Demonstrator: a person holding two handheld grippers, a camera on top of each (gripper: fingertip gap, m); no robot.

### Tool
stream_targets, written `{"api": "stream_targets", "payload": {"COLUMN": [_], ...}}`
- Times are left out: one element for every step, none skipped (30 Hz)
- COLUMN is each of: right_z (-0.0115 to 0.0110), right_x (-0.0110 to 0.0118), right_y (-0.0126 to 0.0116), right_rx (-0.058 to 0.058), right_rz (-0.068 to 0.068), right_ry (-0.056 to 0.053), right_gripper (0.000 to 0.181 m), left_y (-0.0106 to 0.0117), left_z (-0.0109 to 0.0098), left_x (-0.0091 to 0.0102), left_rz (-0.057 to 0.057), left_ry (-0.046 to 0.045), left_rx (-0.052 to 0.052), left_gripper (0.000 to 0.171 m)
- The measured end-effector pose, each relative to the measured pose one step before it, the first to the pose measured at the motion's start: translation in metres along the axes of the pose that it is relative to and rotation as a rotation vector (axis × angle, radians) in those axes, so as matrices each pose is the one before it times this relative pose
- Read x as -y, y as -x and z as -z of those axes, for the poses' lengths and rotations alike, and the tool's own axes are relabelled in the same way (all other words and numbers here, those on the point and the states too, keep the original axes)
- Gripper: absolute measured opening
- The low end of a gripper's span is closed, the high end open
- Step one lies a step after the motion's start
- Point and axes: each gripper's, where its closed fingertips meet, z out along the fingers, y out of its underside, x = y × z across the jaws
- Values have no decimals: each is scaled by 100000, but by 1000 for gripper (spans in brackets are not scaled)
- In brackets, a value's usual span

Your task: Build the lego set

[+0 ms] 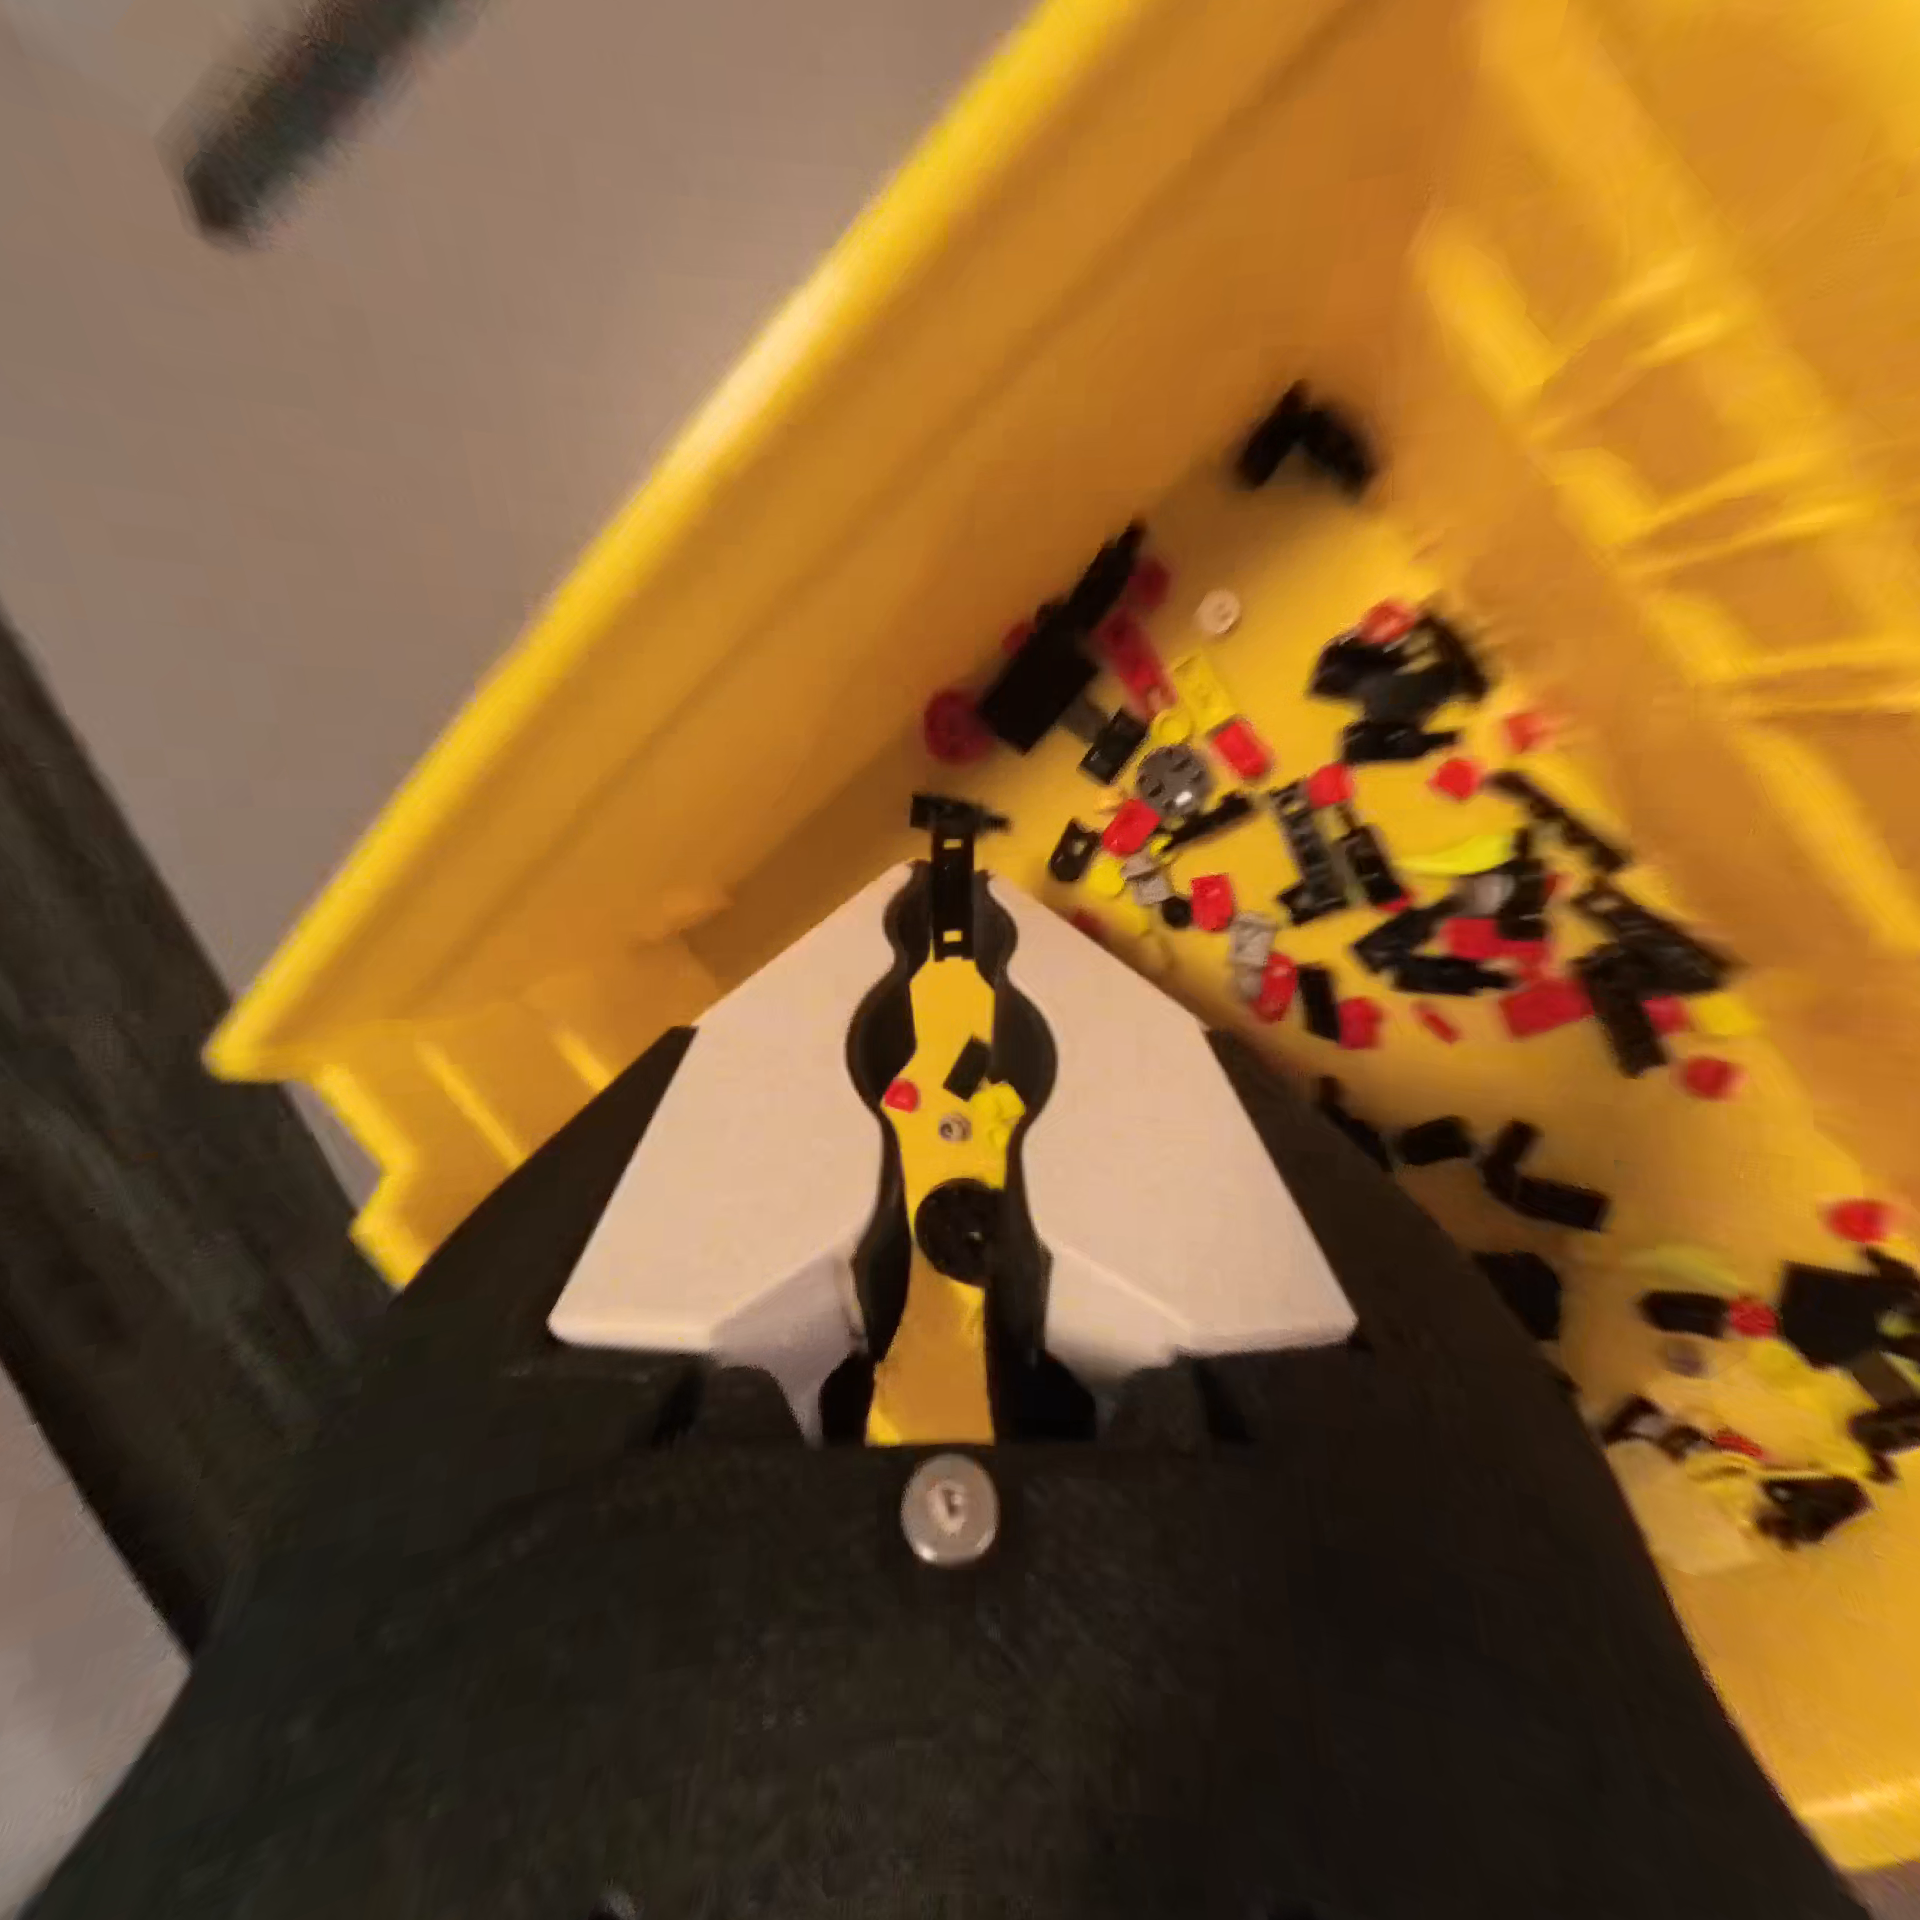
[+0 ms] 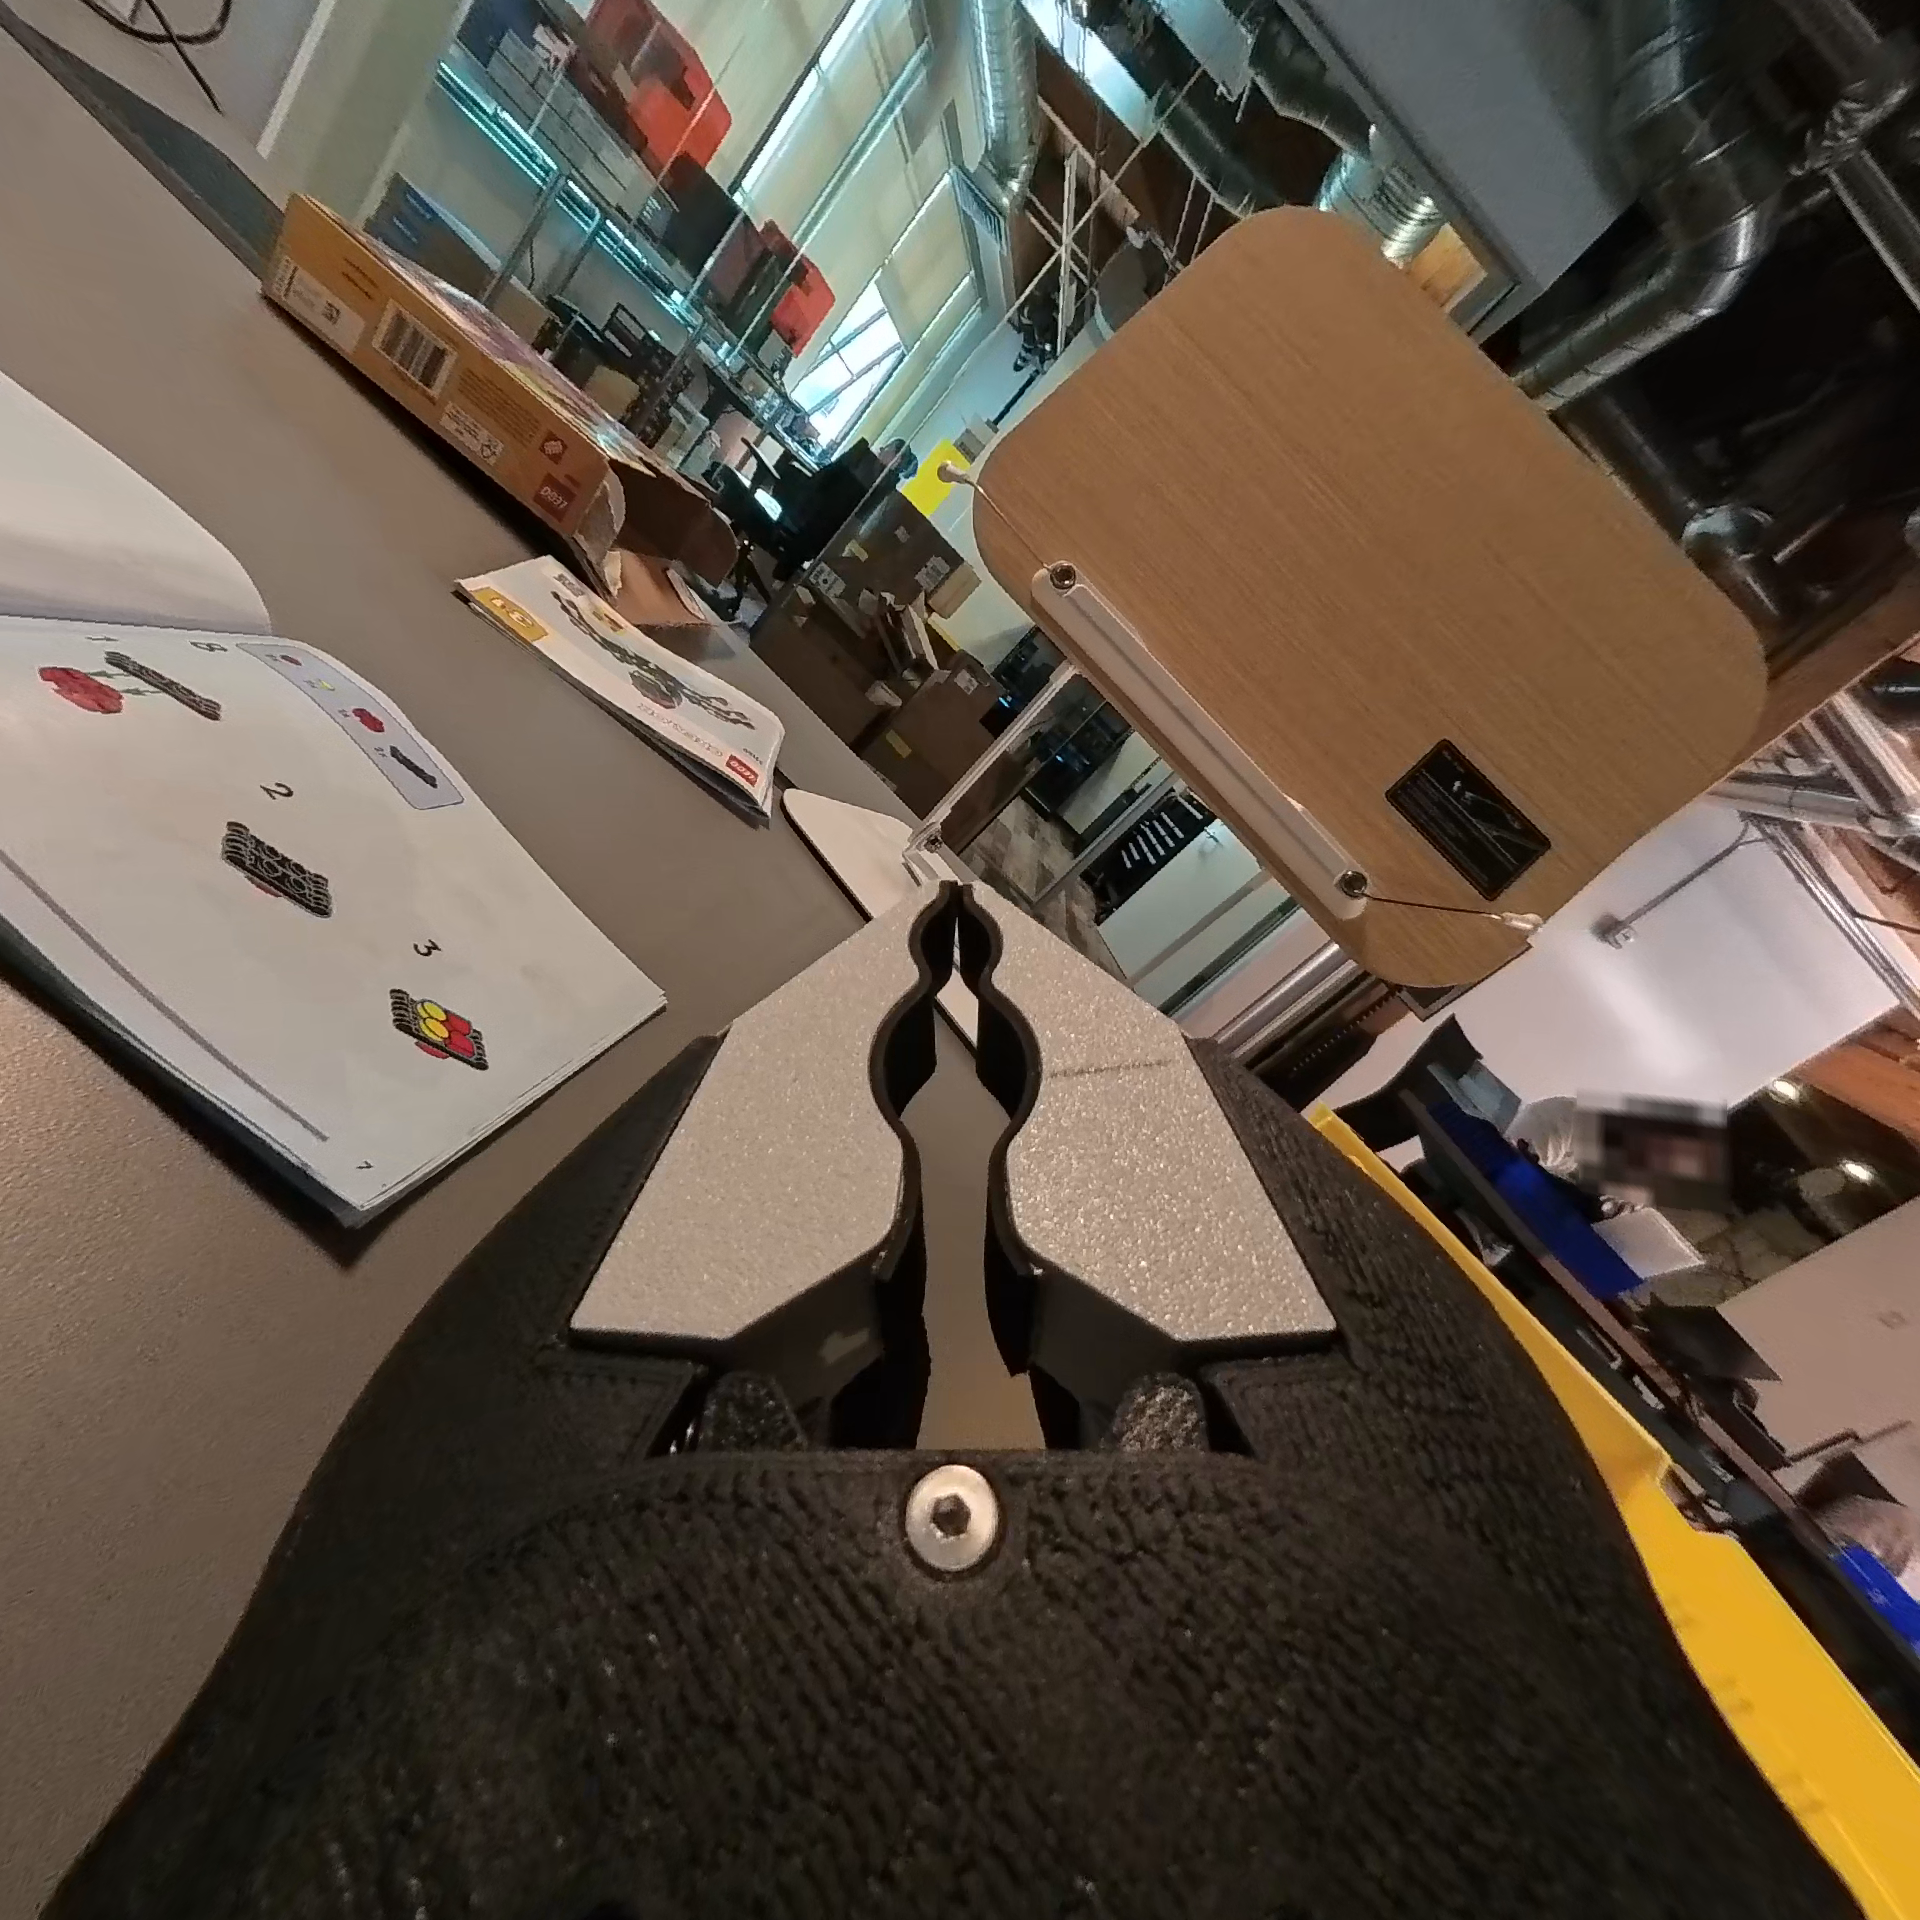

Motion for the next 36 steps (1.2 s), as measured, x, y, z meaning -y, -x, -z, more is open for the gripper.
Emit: {"api": "stream_targets", "payload": {"right_z": [4, 17, 10, 15, 30, 38, 46, 44, 46, 45, 53, 48, 45, 57, 47, 46, 32, 46, 32, 46, 52, 27, 3, -12, -4, 3, 41, 46, 50, 32, 23, 33, 33, 30, 6, -10], "right_x": [25, 34, 40, 50, 49, 67, 67, 63, 52, 31, 24, 29, 37, 56, 52, 57, 71, 72, 46, 52, 62, 28, 15, 13, 0, -7, -19, 23, 34, 7, 3, 21, 43, 73, 34, 18], "right_y": [-9, 1, -14, -23, -35, -39, -50, -56, -66, -80, -81, -67, -72, -40, 20, 43, -2, -5, -15, -99, -123, -67, -51, -35, -49, -74, -85, -84, -31, -25, 14, 35, 48, 55, 36, 46], "right_rx": [-9, 49, 29, -74, -34, -50, -66, -46, -83, -73, -51, -7, 14, 103, 403, 482, 261, 310, 367, 41, -95, 220, 340, 339, 228, 57, -153, -279, -46, -130, 19, 165, 143, 217, 140, 201], "right_rz": [-20, -160, -241, -253, -369, -476, -524, -644, -821, -896, -935, -954, -839, -666, -569, -486, -425, -563, -832, -989, -1104, -1117, -1043, -911, -948, -1013, -1080, -1126, -691, -372, -119, 27, 115, 165, 86, 5], "right_ry": [-129, -224, -284, -325, -366, -438, -502, -479, -412, -391, -363, -351, -399, -495, -513, -448, -527, -607, -562, -569, -679, -583, -419, -375, -276, -157, -31, -142, -297, 23, 29, -32, -160, -278, -117, -52], "right_gripper": [0, 0, 0, 0, 0, 0, 0, 0, 0, 0, 0, 0, 0, 0, 0, 0, 0, 0, 0, 0, 0, 0, 0, 0, 0, 0, 0, 0, 0, 0, 0, 0, 0, 0, 0, 0], "left_y": [-501, -736, -1034, -1110, -1285, -1584, -1788, -2394, -2905, -2953, -2963, -2681, -2216, -2072, -2103, -1846, -1617, -1626, -1621, -1143, -710, -611, -459, -312, -144, 29, 158, 303, 517, 707, 626, 430, 324, 289, 225, 191], "left_z": [1925, 2235, 2406, 2501, 2431, 2151, 1704, 1163, 581, -42, -554, -919, -1172, -1351, -1490, -1566, -1615, -1655, -1636, -1540, -1385, -1195, -988, -781, -614, -563, -564, -606, -689, -711, -698, -662, -573, -481, -391, -314], "left_x": [1424, 1680, 1874, 2084, 2257, 2301, 2166, 1846, 1549, 1209, 716, 411, 483, 433, 240, 24, 38, -50, -379, -497, -318, -187, -1, 206, 386, 479, 479, 472, 439, 387, 323, 208, 165, 111, 74, 38], "left_rz": [-2139, -2657, -3335, -3807, -4758, -4808, -3137, -3600, -3729, -2570, -3181, -3434, -2396, -2215, -1688, -545, -68, -575, -1649, -1256, -897, -285, 707, 945, 797, 910, 597, -57, -716, -524, -234, 21, 311, 358, 132, 45], "left_ry": [-8502, -9016, -8830, -8911, -8894, -8522, -6991, -5208, -3986, -2548, -382, 924, -104, -400, 316, 1303, 798, 957, 2782, 3610, 2634, 1940, 941, -116, -1076, -1397, -946, -572, -277, -65, -47, 350, 421, 548, 621, 791], "left_rx": [1691, 1420, 560, 980, 292, -1099, -2059, -5457, -8043, -8144, -8598, -7792, -5905, -6251, -7798, -7569, -7270, -8383, -9114, -6570, -4136, -3834, -3335, -2762, -1978, -1097, -530, 260, 1223, 2297, 1866, 736, 308, 464, 384, 480], "left_gripper": [7, 7, 7, 7, 7, 7, 6, 7, 7, 7, 7, 7, 7, 7, 7, 7, 7, 7, 7, 7, 7, 7, 7, 7, 7, 7, 7, 7, 7, 7, 7, 7, 7, 7, 7, 7]}}
